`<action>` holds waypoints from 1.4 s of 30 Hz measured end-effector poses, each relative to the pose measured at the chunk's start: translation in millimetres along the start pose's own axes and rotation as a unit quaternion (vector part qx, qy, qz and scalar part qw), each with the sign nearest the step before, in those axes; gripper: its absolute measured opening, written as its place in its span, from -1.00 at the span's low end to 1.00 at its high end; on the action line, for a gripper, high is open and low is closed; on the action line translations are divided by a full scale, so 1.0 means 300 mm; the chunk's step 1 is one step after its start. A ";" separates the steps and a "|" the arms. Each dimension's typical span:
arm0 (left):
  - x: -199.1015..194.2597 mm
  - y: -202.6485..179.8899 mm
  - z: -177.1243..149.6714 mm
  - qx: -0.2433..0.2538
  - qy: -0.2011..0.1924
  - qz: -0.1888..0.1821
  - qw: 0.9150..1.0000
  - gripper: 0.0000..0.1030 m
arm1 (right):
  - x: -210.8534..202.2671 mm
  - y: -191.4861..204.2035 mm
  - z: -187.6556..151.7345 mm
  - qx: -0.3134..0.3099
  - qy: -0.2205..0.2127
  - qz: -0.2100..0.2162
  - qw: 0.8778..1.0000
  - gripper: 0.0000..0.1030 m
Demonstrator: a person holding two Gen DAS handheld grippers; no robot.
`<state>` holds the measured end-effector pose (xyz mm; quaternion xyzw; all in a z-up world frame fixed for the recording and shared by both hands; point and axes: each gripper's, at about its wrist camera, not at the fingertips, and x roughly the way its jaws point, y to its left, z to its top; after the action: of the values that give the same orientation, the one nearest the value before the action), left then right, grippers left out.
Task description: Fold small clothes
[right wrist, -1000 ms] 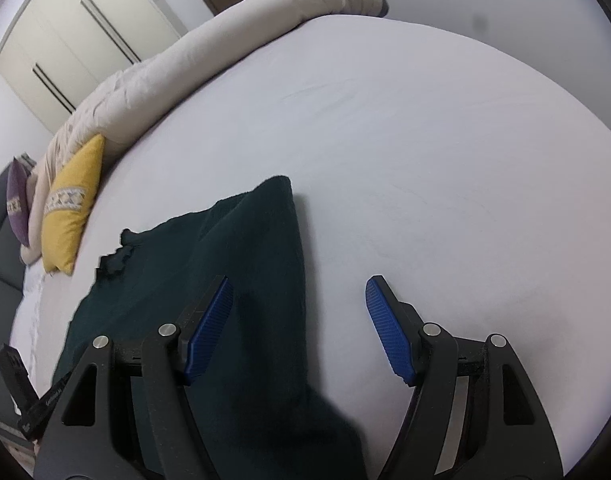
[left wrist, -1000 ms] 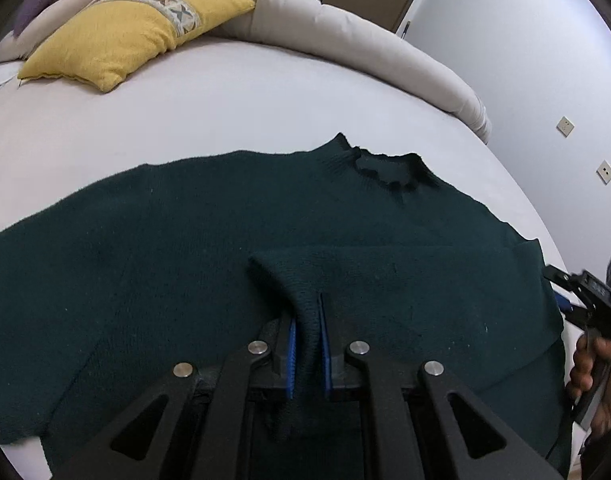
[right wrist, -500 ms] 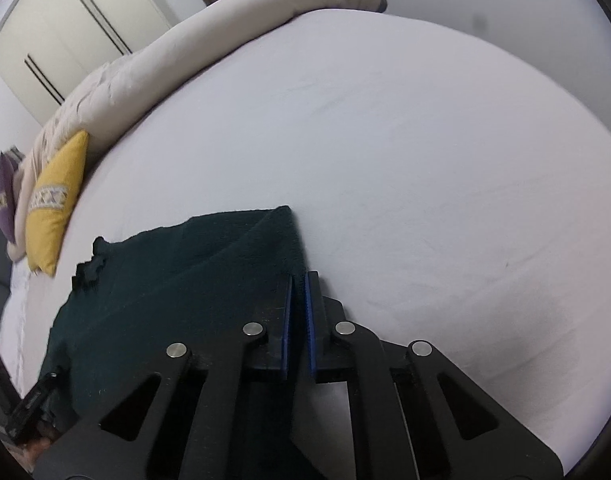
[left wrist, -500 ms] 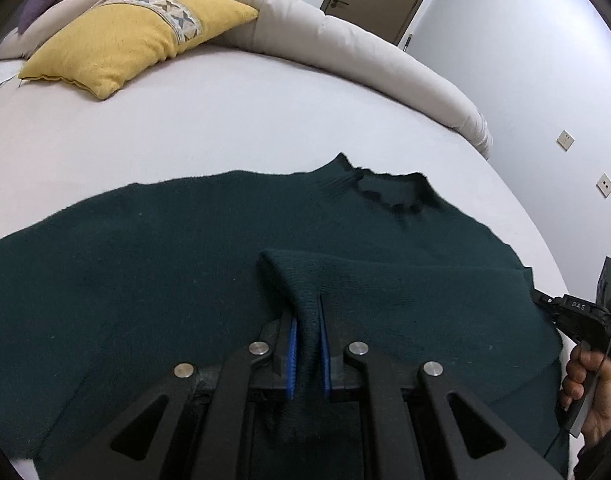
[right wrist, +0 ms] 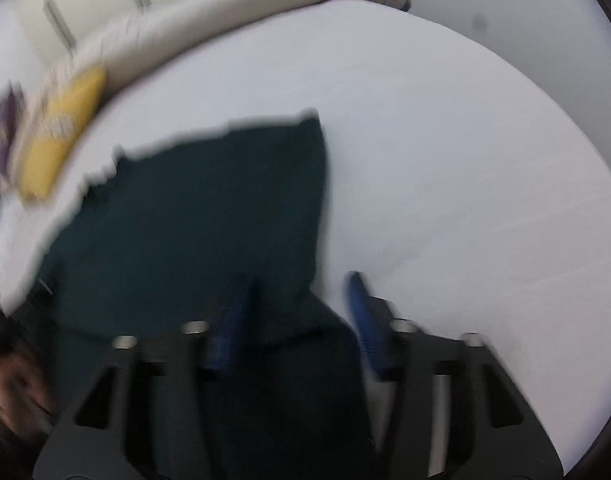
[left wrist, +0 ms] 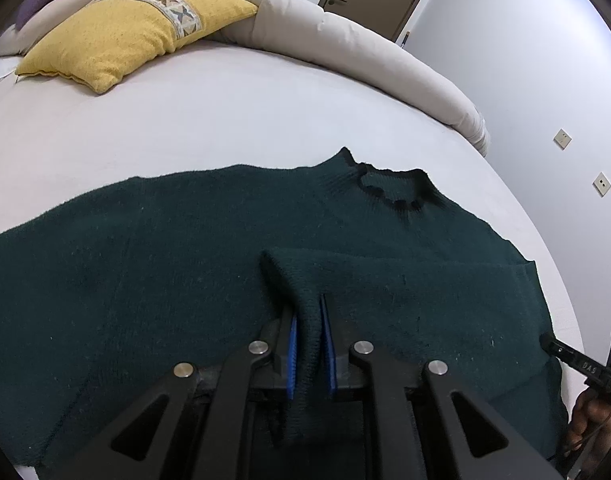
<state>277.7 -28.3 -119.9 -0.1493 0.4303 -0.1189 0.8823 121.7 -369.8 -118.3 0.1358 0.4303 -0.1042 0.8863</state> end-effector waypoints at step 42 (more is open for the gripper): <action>-0.914 1.275 -0.382 -0.379 -0.121 0.153 0.905 -0.44 | -0.325 0.472 -0.499 0.056 -0.011 0.157 0.986 0.40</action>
<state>52.9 400.7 -128.4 -0.4181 0.3501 0.2085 0.8119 -4.7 -180.6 -108.6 0.2500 0.3872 0.0104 0.8874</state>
